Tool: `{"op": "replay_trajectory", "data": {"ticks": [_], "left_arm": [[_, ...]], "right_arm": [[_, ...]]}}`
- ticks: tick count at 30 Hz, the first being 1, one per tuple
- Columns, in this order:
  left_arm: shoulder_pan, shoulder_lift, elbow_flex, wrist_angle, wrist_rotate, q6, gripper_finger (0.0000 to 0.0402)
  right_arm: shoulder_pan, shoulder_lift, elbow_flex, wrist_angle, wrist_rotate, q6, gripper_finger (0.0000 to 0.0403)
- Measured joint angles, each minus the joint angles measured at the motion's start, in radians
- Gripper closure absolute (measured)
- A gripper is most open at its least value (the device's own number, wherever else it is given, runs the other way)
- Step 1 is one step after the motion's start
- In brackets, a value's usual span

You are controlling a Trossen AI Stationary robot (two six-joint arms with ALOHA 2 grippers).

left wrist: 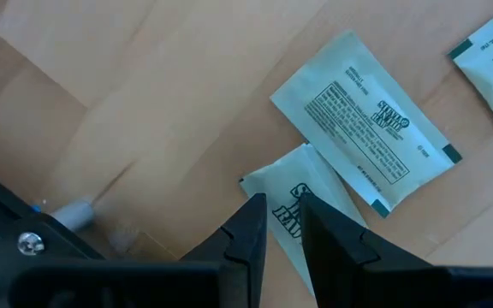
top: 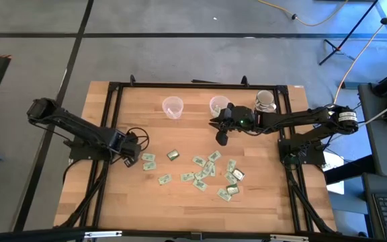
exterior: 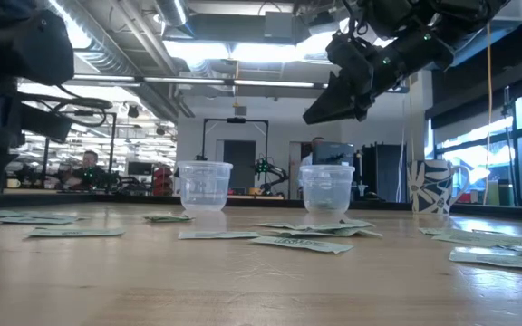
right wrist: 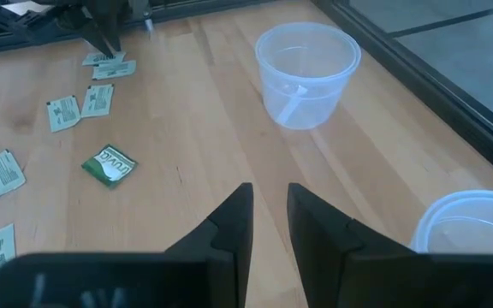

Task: Pick and place Stevia / Truvia into bins
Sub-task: Put the stevia packet into the right transparent container

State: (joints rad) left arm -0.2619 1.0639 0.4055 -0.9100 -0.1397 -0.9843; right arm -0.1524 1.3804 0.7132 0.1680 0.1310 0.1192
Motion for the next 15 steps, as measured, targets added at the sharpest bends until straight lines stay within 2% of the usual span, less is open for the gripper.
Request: {"op": "replay_trajectory", "data": {"ticks": [9, 15], "left_arm": [[0.000, 0.038, 0.001, 0.002, 0.005, 0.001, 0.0335], [0.000, 0.038, 0.000, 0.013, 0.012, 0.004, 0.0363]], "right_arm": [[0.000, 0.000, 0.000, 0.000, 0.000, -0.014, 0.0324], [0.000, 0.000, 0.000, 0.000, 0.000, -0.019, 0.0324]]}}
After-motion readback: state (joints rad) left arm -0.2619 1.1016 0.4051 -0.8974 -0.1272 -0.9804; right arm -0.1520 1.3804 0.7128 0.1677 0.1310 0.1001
